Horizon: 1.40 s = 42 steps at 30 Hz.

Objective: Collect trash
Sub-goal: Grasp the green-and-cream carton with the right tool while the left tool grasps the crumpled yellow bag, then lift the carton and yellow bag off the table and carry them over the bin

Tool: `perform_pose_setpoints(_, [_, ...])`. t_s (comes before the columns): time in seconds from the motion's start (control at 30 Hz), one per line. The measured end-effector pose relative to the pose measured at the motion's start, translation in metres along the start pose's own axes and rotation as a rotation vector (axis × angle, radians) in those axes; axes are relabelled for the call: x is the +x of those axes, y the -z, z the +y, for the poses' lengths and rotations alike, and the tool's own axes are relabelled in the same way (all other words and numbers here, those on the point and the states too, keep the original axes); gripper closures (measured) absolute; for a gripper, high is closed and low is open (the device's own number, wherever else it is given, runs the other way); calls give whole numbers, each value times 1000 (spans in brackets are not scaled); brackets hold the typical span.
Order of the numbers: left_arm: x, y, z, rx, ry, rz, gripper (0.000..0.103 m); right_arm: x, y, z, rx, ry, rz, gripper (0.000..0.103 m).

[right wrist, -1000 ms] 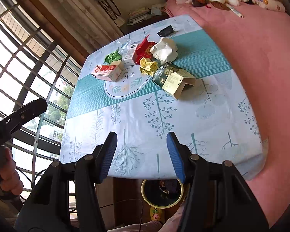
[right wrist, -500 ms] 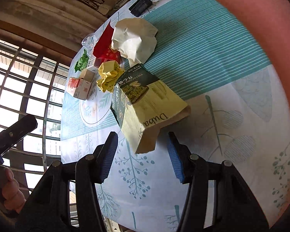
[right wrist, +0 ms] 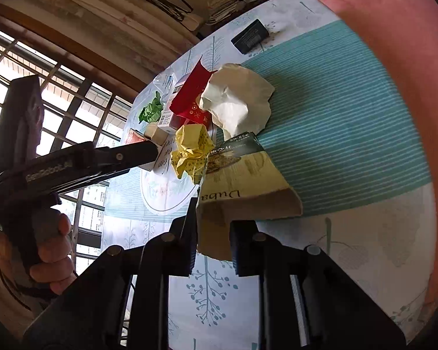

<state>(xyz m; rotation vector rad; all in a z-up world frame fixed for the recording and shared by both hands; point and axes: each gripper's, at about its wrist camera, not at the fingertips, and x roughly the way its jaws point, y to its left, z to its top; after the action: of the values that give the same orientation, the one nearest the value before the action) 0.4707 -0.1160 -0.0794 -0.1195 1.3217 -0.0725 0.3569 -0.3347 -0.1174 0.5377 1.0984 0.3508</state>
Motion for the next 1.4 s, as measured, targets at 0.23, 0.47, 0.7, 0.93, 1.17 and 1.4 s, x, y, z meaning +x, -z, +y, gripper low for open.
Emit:
perform_pose_setpoints(0.23, [48, -13, 2, -47, -34, 69, 53, -10, 2, -11, 5, 6, 2, 88])
perform_pose_setpoints(0.47, [59, -7, 3, -48, -45, 56, 75, -25, 15, -10, 1, 13, -4, 89])
perform_pose_setpoints(0.7, [29, 19, 8, -16, -64, 7, 77, -33, 26, 4, -31, 28, -6, 90])
perform_pose_setpoints(0.93, [-45, 68, 27, 26, -51, -93, 77, -52, 49, 40, -75, 25, -37, 90])
perform_pose_setpoints(1.17, [-130, 166, 73, 57, -33, -170, 76, -80, 106, 95, -116, 35, -71, 90])
perform_pose_setpoints(1.4, [-189, 278, 122, 79, -22, -195, 76, -107, 198, 158, -132, 38, -79, 90])
